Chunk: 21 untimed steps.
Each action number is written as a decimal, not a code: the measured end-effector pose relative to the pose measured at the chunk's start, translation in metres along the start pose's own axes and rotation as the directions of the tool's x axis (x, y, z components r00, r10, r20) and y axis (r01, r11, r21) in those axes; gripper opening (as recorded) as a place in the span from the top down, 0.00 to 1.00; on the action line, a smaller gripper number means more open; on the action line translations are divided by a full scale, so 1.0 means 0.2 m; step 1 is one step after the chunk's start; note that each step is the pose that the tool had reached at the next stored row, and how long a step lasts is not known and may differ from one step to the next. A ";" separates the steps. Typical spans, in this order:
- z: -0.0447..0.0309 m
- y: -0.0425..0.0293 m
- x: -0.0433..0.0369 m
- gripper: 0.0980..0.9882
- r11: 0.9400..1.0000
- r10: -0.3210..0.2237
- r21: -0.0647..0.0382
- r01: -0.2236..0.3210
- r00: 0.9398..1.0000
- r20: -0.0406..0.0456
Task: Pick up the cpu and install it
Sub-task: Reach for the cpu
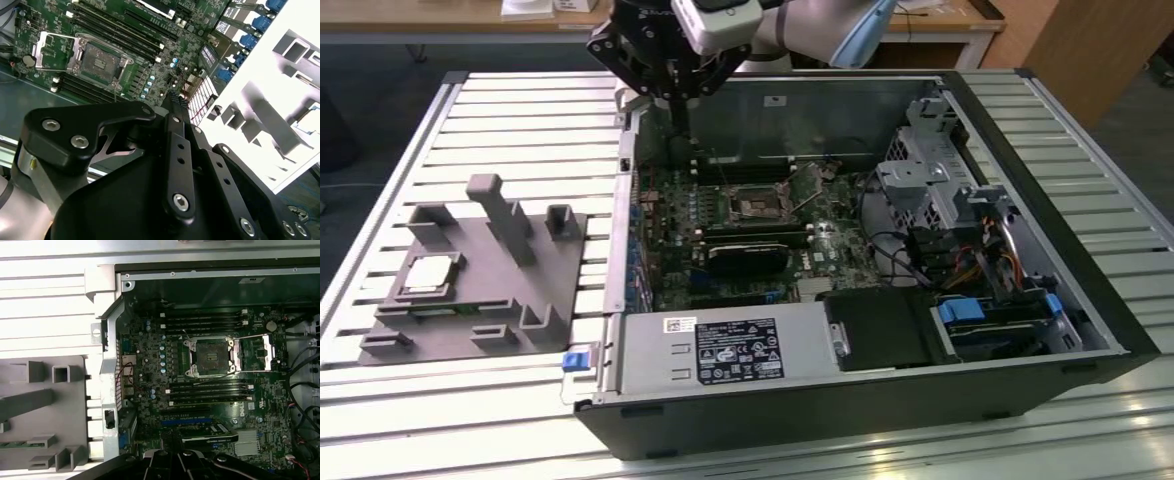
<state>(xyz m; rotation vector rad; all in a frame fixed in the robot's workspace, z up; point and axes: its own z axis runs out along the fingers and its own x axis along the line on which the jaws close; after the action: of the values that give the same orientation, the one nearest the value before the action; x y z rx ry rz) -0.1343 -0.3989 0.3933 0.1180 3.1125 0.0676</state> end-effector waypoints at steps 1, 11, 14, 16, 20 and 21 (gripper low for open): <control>0.000 0.000 0.001 0.99 1.000 0.000 0.000 0.000 1.000 0.000; 0.000 -0.001 0.011 0.99 1.000 0.000 0.000 0.000 1.000 0.000; 0.000 -0.001 0.014 0.99 1.000 0.000 0.000 0.000 1.000 0.000; 0.000 -0.001 0.017 0.99 1.000 0.000 0.000 0.000 1.000 0.000; 0.000 -0.002 0.021 0.99 1.000 0.000 0.000 0.000 1.000 0.000; -0.001 -0.002 0.022 0.99 1.000 0.000 0.000 0.000 1.000 0.000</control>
<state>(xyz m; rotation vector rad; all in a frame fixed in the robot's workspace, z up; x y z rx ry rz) -0.1387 -0.3989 0.3933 0.1179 3.1125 0.0677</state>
